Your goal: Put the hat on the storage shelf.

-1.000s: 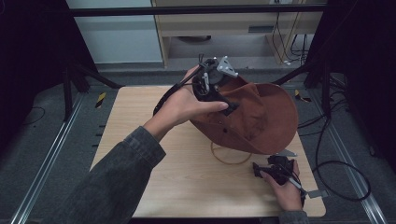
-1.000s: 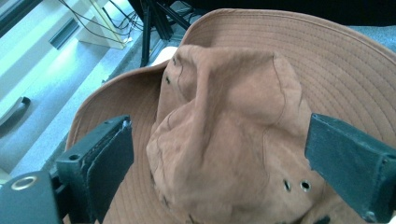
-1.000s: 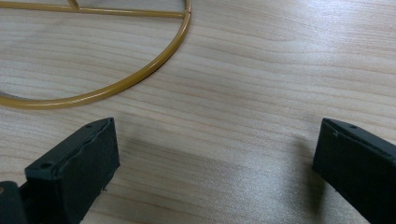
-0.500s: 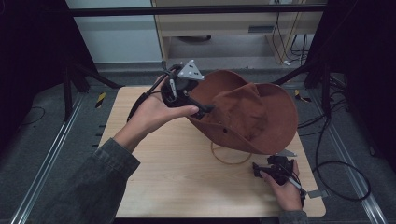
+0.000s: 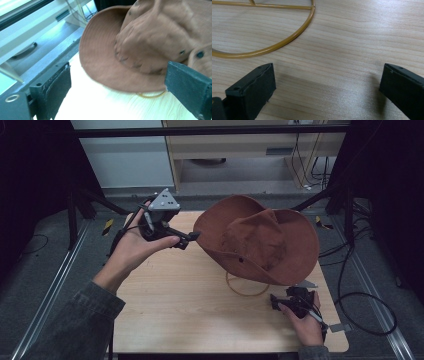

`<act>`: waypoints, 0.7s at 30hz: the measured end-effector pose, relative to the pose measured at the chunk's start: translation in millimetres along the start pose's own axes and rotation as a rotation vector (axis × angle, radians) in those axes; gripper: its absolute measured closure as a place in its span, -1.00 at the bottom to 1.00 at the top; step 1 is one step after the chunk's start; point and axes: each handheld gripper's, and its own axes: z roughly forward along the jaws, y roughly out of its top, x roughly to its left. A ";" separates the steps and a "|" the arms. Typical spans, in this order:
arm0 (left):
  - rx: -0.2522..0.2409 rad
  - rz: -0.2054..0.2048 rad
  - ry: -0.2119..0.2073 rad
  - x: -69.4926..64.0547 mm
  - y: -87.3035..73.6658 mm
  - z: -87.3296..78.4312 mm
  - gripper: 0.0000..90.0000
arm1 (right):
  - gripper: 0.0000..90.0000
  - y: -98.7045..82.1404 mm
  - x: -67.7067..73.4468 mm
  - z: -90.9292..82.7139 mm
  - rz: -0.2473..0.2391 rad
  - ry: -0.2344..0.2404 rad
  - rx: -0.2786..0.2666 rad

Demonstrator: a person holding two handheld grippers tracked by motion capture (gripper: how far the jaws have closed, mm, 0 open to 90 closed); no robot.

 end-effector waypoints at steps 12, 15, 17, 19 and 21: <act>0.058 -0.038 0.041 3.3 -67.5 4.7 -0.85 | -0.99 0.1 0.2 0.0 0.000 0.001 -0.002; 0.086 -0.034 0.034 -2.1 -82.7 12.6 -0.85 | -0.99 0.1 0.2 0.0 0.000 0.001 -0.002; 0.104 -0.037 0.025 -6.0 -92.7 18.0 -0.85 | -0.99 0.1 0.2 0.0 0.000 0.001 -0.001; 0.112 -0.049 0.013 -9.1 -102.4 22.8 -0.85 | -0.99 0.1 0.3 0.0 0.000 0.001 -0.002; 0.128 -0.061 0.004 -12.5 -115.4 29.4 -0.85 | -0.99 0.1 0.3 0.0 0.000 0.001 -0.002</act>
